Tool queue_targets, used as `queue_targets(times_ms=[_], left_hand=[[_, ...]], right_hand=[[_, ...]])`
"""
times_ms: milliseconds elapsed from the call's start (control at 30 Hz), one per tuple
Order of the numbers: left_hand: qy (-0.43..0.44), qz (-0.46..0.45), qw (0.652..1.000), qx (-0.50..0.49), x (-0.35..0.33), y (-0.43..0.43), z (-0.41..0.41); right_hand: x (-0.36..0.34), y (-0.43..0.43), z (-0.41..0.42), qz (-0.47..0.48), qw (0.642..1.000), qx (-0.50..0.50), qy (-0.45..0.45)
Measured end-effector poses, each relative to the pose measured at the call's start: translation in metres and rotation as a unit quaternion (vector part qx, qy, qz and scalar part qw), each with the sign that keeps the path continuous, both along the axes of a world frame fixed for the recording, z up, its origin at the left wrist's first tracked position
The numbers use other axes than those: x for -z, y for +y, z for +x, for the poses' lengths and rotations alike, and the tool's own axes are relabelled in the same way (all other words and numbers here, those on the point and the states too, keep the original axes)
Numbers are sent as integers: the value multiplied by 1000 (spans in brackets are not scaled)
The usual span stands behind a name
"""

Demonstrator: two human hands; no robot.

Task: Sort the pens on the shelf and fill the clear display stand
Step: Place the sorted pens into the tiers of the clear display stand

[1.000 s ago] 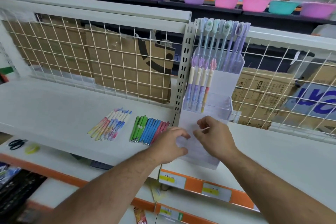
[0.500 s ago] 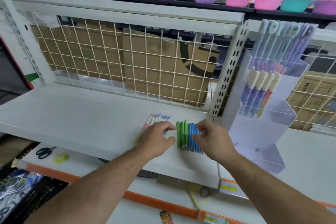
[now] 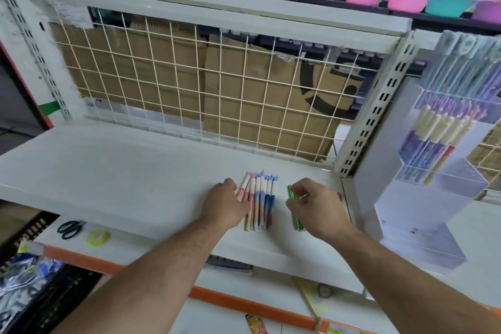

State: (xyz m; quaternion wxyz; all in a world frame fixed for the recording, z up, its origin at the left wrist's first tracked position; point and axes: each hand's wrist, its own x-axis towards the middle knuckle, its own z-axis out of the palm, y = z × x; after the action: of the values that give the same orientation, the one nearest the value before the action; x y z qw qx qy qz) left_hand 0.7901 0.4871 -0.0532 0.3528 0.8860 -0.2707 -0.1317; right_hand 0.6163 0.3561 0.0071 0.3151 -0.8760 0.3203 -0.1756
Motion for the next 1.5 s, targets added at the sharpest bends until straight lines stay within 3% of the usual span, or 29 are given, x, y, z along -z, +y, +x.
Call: queue_targets(times_ms=[967, 1100, 1233, 1400, 1500], left_hand=[[-32, 164, 986, 16, -7, -14, 12], [-7, 108, 994, -8, -15, -13, 12], [65, -41, 997, -3, -29, -21, -5], [237, -205, 946, 85, -46, -40, -53], [261, -228, 931, 116, -51, -52, -81]], right_hand=[[0, -3, 3, 24, 1000, 4, 8], [-9, -2, -7, 8, 1000, 17, 20], [-17, 0, -18, -1, 1000, 15, 20], [-27, -5, -34, -13, 1000, 22, 6], [-36, -12, -45, -4, 999, 30, -27]])
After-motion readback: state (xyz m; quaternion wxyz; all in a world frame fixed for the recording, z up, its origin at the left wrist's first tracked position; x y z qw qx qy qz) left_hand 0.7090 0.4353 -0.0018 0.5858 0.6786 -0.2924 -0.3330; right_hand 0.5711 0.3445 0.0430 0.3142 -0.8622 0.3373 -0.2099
